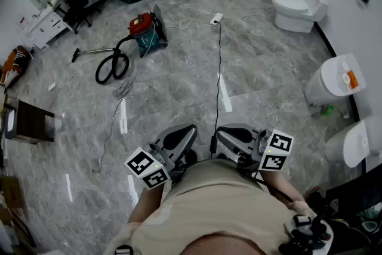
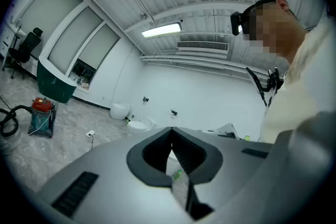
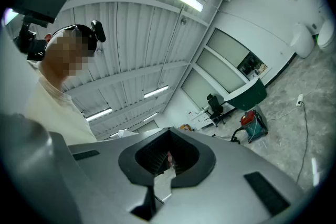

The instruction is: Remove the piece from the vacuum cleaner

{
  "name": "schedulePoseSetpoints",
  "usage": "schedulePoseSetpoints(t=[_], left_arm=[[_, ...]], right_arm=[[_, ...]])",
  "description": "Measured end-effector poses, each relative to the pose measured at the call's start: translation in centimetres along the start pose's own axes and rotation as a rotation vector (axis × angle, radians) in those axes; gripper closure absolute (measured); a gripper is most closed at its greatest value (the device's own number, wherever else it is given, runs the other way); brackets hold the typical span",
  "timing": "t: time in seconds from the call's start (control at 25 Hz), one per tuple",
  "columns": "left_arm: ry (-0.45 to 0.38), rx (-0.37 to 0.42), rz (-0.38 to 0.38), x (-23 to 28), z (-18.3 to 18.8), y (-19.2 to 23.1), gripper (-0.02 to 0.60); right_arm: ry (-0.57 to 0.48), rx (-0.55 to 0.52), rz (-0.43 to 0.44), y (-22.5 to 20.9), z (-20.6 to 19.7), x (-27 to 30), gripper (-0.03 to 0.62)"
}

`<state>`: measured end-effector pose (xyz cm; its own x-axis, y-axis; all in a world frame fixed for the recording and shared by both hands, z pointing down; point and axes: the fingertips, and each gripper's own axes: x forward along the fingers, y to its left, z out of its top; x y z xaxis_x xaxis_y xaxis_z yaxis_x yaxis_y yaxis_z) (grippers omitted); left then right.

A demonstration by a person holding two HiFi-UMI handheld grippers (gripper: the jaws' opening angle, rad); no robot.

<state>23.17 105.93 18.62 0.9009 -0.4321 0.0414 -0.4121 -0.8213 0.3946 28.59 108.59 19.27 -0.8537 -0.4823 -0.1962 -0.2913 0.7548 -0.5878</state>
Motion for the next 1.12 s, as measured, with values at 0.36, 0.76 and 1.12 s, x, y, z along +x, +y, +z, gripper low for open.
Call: schedulePoseSetpoints(t=[0.36, 0.76, 1.12], left_arm=[[0.015, -0.003, 0.075, -1.1, -0.6, 0.8, 0.578], [0.097, 0.011, 0.101, 0.1, -2.3, 1.3, 0.578], [0.095, -0.015, 0.031, 0.8, -1.4, 5.6, 0.578]], right_arm=[[0.008, 0.083, 0.090, -0.6, -0.9, 1.3, 0.592], [0.031, 0.139, 0.111, -1.9, -1.6, 1.5, 0.592], [0.023, 0.146, 0.019, -4.9, -1.0, 4.0, 0.592]])
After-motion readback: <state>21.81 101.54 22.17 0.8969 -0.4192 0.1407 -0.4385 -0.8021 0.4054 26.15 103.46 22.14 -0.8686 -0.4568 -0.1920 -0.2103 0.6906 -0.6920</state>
